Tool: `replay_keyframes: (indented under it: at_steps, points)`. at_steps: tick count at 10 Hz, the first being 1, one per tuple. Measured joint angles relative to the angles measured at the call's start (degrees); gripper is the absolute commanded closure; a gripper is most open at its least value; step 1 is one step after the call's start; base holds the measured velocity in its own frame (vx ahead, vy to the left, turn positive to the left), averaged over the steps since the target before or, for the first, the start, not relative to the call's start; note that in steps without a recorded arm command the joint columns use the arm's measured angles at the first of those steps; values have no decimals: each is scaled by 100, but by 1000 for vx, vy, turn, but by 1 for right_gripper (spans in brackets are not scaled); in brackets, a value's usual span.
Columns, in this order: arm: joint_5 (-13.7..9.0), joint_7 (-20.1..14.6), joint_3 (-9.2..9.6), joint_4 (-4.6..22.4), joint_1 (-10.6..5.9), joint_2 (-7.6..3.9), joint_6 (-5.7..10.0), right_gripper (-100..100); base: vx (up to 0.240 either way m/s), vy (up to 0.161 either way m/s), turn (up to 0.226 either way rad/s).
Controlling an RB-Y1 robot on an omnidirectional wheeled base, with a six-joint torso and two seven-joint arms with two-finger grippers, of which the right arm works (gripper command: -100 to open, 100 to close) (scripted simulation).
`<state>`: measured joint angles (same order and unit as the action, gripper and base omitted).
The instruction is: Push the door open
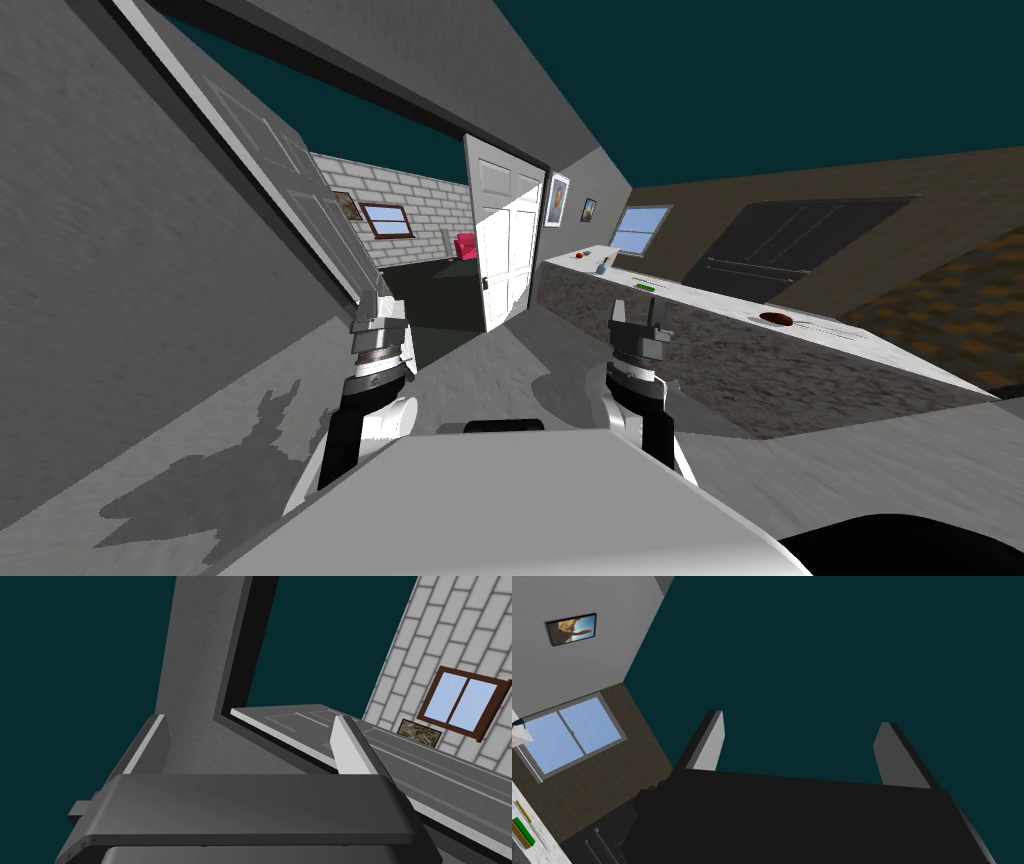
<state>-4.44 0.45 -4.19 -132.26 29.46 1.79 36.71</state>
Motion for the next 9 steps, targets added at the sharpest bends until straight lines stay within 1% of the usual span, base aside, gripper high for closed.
replay_keyframes:
  at_steps: [2,3,4,5,6,7,9]
  points:
    - [-23,-9,-20,177,-96,-73,-18,-100,86,6,108]
    - [-28,-13,-11,301,-127,-106,9,-100,99,6,169]
    - [-32,-13,-4,465,-192,-143,44,-100,123,6,172]
    - [-52,-23,-8,589,-229,-194,45,-100,126,-19,88]
    - [-57,-26,4,707,-271,-222,47,-100,94,-13,80]
    - [-58,-26,25,785,-272,-242,61,-100,75,-2,93]
    - [-66,-25,35,1049,-375,-288,112,-100,77,3,100]
